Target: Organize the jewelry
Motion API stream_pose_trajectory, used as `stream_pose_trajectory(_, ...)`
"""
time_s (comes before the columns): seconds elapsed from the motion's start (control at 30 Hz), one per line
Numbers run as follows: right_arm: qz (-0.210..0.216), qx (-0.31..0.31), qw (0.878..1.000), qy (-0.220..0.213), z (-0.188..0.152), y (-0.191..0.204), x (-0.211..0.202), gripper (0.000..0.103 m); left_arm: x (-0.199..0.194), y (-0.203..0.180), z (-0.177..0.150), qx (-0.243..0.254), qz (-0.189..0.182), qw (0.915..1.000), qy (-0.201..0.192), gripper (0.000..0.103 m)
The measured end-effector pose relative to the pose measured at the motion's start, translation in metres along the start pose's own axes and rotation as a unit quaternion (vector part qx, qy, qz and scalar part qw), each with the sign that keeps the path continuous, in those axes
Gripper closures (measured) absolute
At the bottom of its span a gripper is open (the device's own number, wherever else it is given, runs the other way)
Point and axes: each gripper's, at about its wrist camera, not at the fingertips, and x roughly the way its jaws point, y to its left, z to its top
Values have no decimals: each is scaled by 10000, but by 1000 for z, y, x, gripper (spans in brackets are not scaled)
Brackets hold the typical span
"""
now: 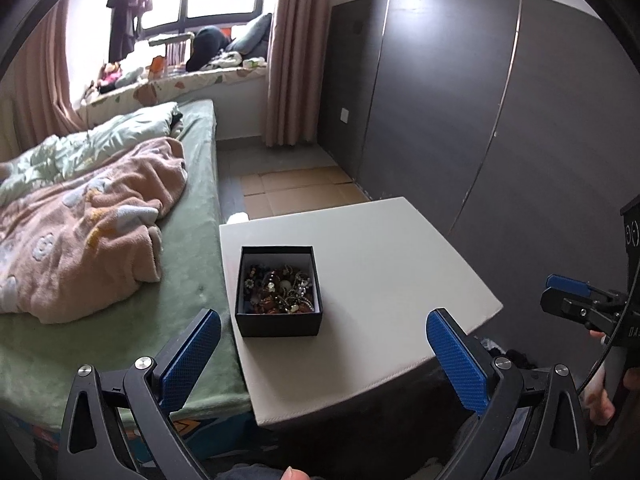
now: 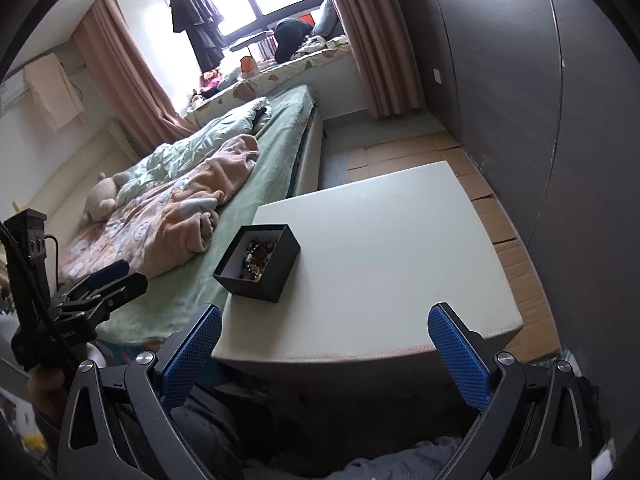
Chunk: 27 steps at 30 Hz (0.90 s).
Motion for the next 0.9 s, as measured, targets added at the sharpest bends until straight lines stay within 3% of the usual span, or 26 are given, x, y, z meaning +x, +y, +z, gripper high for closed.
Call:
stream_pose_trajectory(0.27, -191, 69, 9998, -39, -11, -3, 2, 0, 15, -1, -15, 7, 99, 9999, 102, 0)
stream_pose_trajectory(0.57, -376, -15, 9992, -142, -16, 4, 2, 0, 4, 7, -19, -258, 288, 9989, -259, 0)
stream_pose_trajectory(0.9, -571, -139, 9978, -307, -20, 7, -6, 0, 1, 7, -20, -267, 344, 9985, -321, 0)
